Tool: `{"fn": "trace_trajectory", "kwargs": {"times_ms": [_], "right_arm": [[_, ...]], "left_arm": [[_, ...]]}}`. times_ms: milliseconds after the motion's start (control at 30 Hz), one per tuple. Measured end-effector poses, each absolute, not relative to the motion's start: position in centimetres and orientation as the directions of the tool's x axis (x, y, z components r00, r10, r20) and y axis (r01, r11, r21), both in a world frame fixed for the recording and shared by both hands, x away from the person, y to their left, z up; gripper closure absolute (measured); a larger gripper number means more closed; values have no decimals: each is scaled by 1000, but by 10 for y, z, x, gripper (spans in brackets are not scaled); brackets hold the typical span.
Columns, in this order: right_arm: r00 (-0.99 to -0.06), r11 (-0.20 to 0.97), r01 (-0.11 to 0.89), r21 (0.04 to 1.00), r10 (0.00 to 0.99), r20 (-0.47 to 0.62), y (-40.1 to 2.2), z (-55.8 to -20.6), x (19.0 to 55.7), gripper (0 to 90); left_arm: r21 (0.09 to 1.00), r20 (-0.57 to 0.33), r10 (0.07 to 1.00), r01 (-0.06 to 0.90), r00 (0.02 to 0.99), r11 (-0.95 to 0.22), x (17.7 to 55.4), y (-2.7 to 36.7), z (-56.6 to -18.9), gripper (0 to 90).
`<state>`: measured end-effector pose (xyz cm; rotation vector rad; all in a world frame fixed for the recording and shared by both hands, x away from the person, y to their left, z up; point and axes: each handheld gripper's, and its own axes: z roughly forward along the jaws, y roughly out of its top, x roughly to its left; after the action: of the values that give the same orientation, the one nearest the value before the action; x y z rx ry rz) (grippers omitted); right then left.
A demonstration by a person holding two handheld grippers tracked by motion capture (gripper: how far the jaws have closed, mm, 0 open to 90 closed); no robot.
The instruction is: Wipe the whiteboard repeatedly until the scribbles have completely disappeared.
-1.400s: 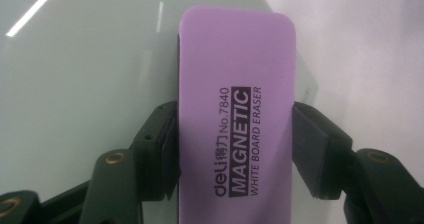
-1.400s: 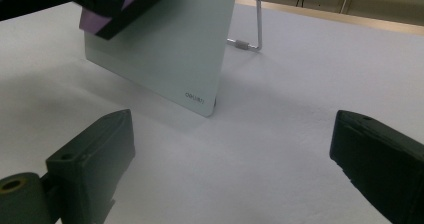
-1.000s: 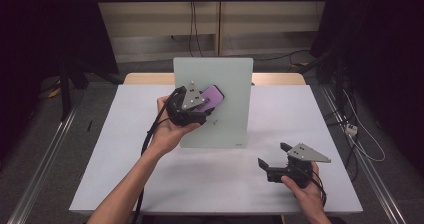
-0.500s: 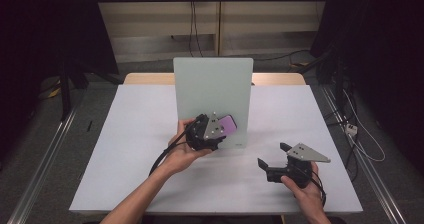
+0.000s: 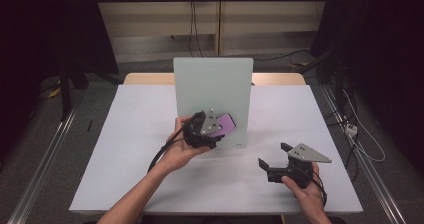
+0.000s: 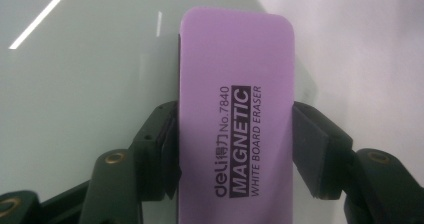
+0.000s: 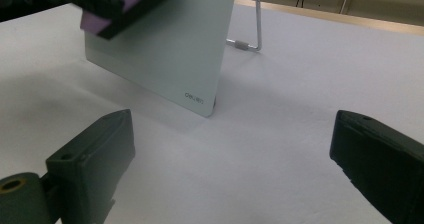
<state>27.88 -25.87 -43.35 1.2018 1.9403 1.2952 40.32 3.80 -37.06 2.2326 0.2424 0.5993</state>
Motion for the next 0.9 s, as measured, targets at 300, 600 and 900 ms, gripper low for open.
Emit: {"fn": "trace_trajectory", "kwargs": {"times_ms": [300,600,900], "right_arm": [[-478,154,390,908,877,56,-258,-433,279,44],[-479,154,391,907,876,57,-256,-434,279,44],[-479,155,390,908,876,56,-257,-434,279,44]], "left_arm": [[825,326,494,12,806,-564,423,78,-324,408],[771,367,407,-29,836,-636,409,50,-355,407],[721,359,297,-61,885,-690,396,19,-389,407]]}}
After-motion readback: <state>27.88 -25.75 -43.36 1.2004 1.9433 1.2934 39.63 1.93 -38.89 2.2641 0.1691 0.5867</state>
